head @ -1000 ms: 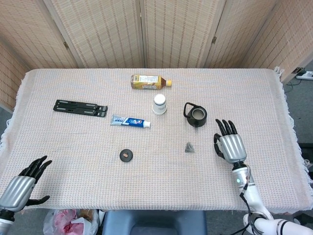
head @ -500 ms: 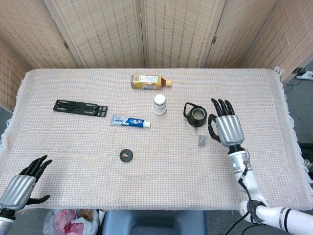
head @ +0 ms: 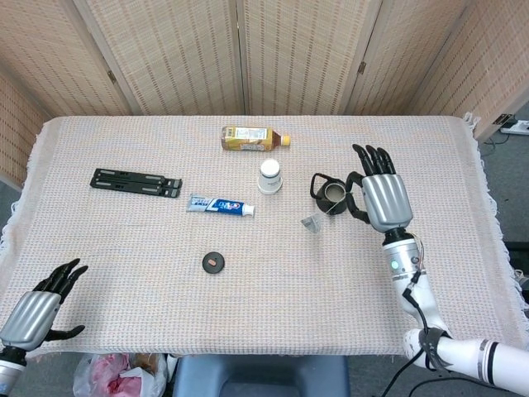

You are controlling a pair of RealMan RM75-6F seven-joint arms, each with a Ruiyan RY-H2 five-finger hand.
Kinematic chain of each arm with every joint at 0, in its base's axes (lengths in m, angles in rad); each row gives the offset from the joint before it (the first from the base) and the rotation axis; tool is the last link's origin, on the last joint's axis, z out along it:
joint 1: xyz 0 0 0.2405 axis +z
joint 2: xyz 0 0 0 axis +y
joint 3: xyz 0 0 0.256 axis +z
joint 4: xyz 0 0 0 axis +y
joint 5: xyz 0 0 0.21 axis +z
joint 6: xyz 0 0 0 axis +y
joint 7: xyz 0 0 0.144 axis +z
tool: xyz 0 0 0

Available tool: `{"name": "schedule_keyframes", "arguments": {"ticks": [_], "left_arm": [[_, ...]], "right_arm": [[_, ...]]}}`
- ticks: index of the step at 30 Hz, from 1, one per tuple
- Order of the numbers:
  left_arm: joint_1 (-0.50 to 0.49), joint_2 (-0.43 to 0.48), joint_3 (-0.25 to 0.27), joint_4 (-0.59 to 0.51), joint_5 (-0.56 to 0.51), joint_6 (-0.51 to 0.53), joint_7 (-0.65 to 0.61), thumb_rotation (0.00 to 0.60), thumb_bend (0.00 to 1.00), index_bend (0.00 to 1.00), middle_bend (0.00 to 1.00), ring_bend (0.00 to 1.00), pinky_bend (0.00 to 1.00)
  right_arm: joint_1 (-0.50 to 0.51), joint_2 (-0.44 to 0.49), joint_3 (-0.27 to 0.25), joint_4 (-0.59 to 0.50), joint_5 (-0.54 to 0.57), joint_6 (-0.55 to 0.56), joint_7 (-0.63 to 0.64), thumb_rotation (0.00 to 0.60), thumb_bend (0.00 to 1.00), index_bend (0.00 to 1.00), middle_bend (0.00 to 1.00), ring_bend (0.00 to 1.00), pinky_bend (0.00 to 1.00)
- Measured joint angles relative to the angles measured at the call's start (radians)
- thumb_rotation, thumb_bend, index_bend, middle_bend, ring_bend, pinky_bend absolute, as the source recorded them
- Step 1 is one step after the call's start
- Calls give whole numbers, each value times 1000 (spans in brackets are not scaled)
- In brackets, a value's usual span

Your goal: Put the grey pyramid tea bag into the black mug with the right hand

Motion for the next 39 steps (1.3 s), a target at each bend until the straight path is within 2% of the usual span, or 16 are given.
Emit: {"name": "schedule_keyframes", "arguments": {"ticks": [12, 26, 39], "left_arm": [[-35, -2, -28, 6, -81, -77, -8, 600, 58, 0, 0, 14, 255], [-46, 11, -23, 11, -77, -96, -55, 600, 58, 0, 0, 14, 255], [-61, 11, -33, 18, -112, -130, -64, 600, 58, 0, 0, 14, 255]], "right_arm": [[83, 17, 33, 102, 92, -76, 88, 600, 410, 608, 66, 0, 0], [168, -72, 3, 291, 116, -140, 159, 600, 410, 608, 66, 0, 0], [207, -80, 7, 360, 126, -177, 238, 600, 410, 608, 66, 0, 0]]}}
